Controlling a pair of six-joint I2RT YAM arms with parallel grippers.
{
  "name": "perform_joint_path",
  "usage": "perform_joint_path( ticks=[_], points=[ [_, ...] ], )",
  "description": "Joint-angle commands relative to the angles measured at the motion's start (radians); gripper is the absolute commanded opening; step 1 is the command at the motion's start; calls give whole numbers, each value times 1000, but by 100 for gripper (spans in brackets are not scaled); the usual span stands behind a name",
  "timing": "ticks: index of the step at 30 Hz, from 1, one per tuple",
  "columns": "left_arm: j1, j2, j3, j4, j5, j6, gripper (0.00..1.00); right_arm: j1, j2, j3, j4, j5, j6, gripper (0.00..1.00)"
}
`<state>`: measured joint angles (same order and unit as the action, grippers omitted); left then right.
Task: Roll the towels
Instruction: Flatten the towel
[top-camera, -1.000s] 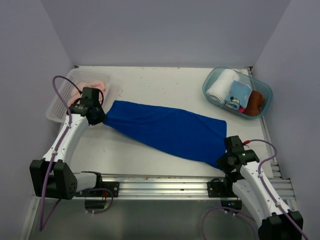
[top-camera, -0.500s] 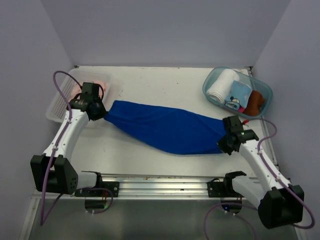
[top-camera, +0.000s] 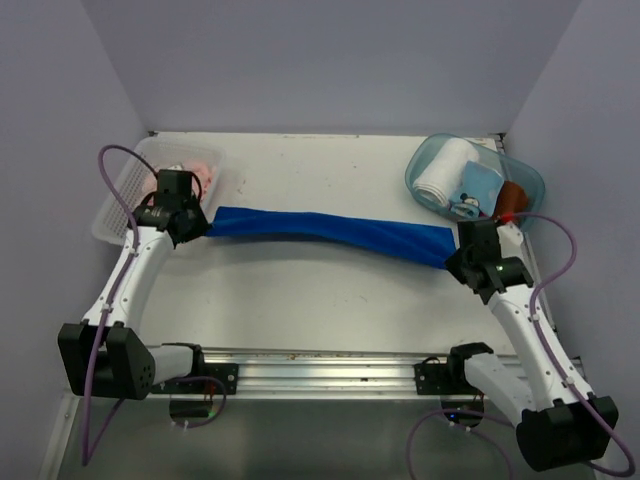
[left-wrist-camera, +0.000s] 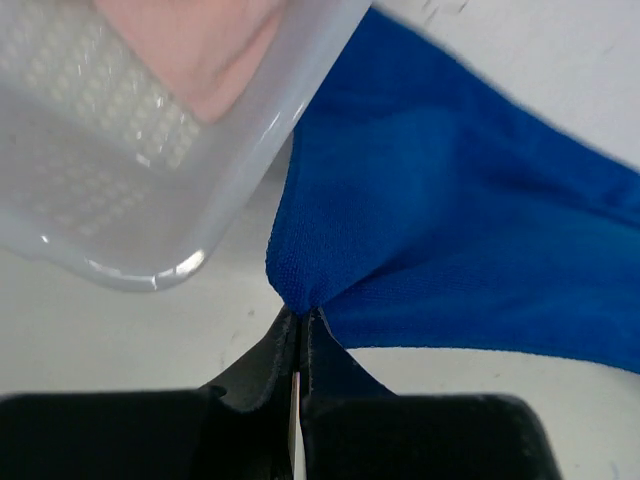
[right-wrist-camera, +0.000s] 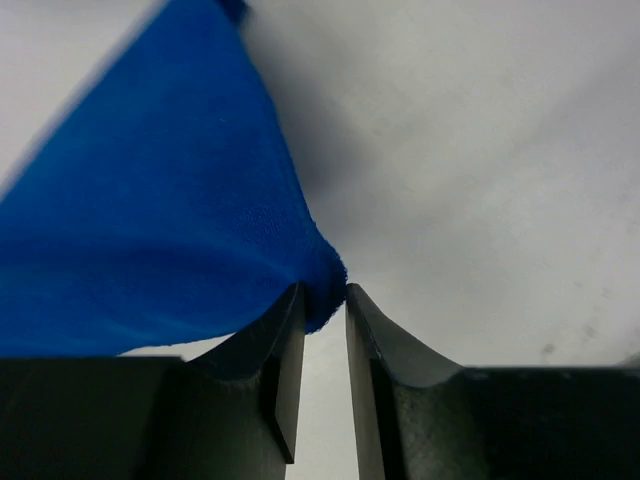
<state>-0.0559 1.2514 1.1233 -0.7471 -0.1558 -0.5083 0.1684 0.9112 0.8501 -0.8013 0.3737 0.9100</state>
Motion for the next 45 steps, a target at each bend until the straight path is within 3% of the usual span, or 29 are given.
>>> perform_joint_path(
  ticks=[1, 4, 23, 26, 30, 32, 33, 34, 40, 45],
  points=[
    [11, -20, -117, -28, -1, 8, 0, -7, -43, -158, -130, -1, 64, 31],
    [11, -26, -154, -23, 30, 7, 0, -12, -71, -227, -128, -36, 93, 53],
    [11, 0, -163, 12, 53, -1, 0, -41, 242, -266, 165, -160, 9, 57],
    [11, -4, -168, 12, 56, -2, 0, -40, 284, -270, 203, -165, 6, 52],
    [11, -15, -166, 11, 59, -4, 0, -40, 314, -275, 232, -141, 4, 32],
    [11, -20, -161, 5, 59, -3, 0, -41, 319, -273, 232, -125, -3, 17],
    [11, -21, -158, 5, 58, -2, 0, -40, 319, -266, 229, -121, -6, 4],
    [11, -23, -158, 3, 56, 1, 0, -40, 315, -260, 223, -116, -6, 0],
    [11, -43, -116, -41, 38, 16, 0, -47, 195, -142, 85, -49, -45, 0],
    [11, -67, 71, -123, 84, 11, 0, -47, 28, 94, -67, 25, -143, 0]
  ],
)
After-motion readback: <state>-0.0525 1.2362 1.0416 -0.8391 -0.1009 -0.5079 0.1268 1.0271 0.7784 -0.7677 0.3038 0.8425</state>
